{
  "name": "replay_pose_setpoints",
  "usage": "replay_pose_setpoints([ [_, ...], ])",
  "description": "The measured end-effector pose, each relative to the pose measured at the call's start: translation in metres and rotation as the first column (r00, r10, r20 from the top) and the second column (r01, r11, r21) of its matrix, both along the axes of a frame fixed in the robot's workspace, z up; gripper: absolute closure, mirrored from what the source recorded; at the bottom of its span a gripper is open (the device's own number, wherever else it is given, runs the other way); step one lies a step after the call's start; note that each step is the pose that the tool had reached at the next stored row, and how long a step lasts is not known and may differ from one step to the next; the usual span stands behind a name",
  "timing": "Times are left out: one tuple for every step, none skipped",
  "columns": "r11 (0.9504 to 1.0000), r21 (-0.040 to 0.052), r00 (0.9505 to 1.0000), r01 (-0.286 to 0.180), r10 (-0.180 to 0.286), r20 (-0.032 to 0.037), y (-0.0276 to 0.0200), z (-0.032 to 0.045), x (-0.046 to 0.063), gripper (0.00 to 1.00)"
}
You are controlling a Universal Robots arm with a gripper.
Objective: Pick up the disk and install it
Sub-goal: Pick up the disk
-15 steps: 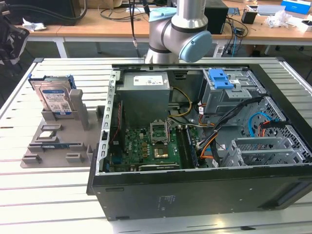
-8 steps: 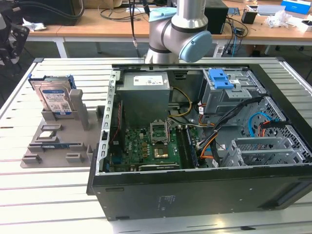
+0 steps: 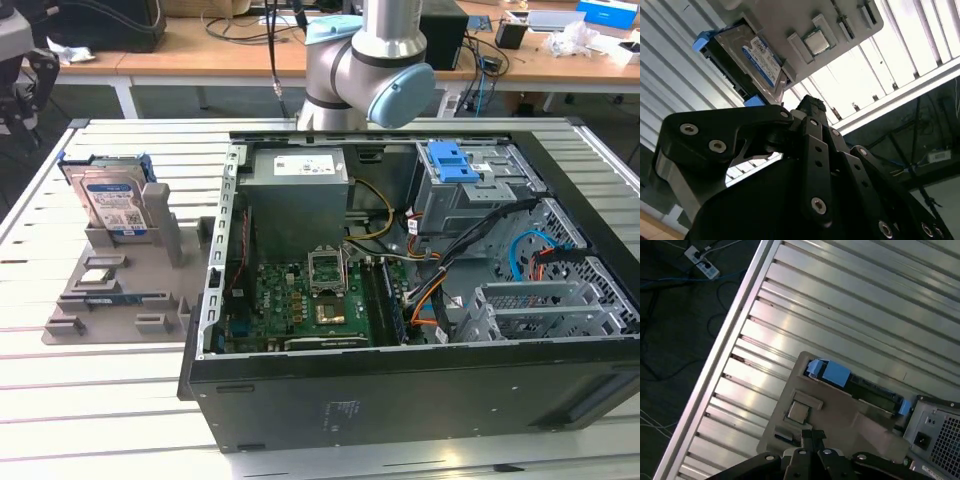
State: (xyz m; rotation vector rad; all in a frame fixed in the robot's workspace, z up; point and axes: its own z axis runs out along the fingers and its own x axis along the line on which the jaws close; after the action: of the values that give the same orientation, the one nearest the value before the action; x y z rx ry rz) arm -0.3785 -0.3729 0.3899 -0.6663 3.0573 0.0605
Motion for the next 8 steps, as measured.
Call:
replay_pose_setpoints([
  [0.9995,0.0,0.9995,-0.032,0.032,0.0,0.0,0.0,0.0,0.89],
  [0.9969,0.0,0.9969,-0.079,0.079,-0.0001,0.0,0.0,0.0,0.89],
  [0.9928,-0.0001,0.9928,-0.12,0.12,0.0,0.0,0.0,0.0,0.89],
  [0.9876,0.0,0.9876,-0.157,0.157,0.0,0.0,0.0,0.0,0.89],
  [0.9833,0.0,0.9833,-0.182,0.182,0.0,0.0,0.0,0.0,0.89],
  [0.9771,0.0,0.9771,-0.213,0.213,-0.0001,0.0,0.0,0.0,0.89],
  [0.9739,-0.0001,0.9739,-0.227,0.227,0.0,0.0,0.0,0.0,0.89],
  [0.9706,0.0,0.9706,-0.241,0.241,0.0,0.0,0.0,0.0,0.89],
])
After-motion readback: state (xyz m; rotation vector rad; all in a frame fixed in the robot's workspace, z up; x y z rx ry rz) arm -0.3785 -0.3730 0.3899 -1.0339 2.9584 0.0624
